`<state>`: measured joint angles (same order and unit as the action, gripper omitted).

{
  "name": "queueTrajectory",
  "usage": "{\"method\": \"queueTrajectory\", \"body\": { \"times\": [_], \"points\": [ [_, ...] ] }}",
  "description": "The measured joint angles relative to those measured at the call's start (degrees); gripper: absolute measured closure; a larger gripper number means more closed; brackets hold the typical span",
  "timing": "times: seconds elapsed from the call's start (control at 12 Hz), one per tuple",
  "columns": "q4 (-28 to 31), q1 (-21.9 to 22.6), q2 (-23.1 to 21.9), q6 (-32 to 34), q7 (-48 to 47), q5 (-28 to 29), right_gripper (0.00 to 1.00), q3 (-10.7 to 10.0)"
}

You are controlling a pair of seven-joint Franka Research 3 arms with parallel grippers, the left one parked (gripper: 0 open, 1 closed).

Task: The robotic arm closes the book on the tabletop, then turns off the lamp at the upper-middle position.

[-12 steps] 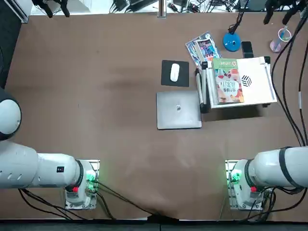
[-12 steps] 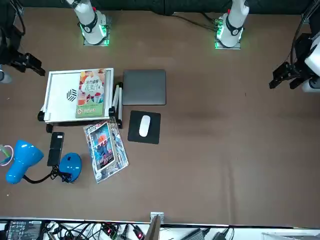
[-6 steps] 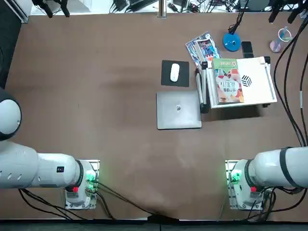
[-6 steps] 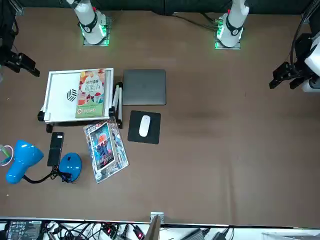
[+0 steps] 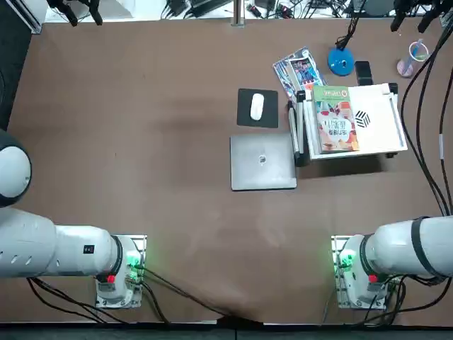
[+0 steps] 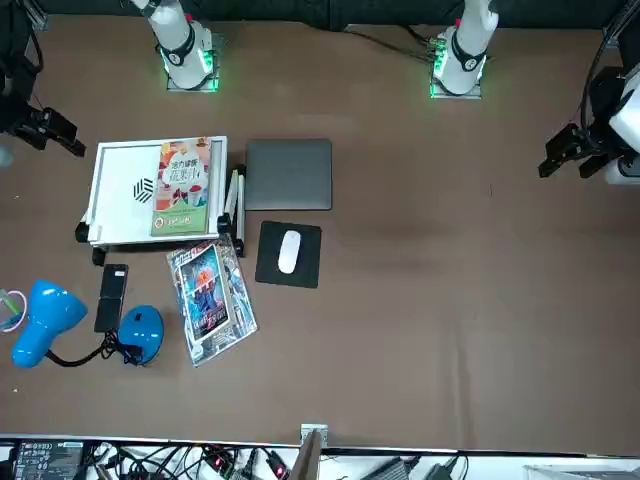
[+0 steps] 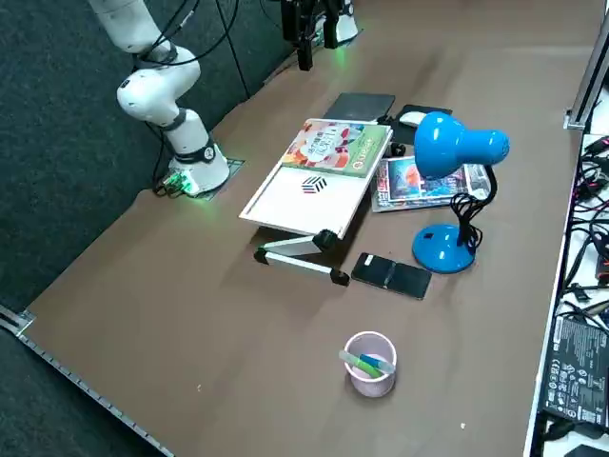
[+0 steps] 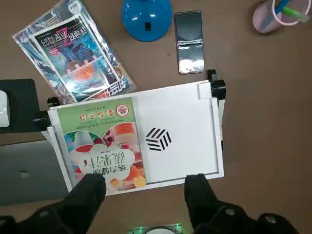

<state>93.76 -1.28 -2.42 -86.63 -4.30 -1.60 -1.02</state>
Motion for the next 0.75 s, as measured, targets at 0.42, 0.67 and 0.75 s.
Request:
{"method": "queueTrajectory", "body": {
  "times": [0.42, 0.67, 0.75],
  "points": [
    [0.0, 0.0, 0.3, 0.0, 0.0, 0.8, 0.00, 0.0],
    [0.0, 0.0, 0.4, -0.1, 0.0, 0.8, 0.00, 0.0],
    [0.0, 0.0, 0.4, -0.1, 0.0, 0.8, 0.00, 0.0]
  ]
}}
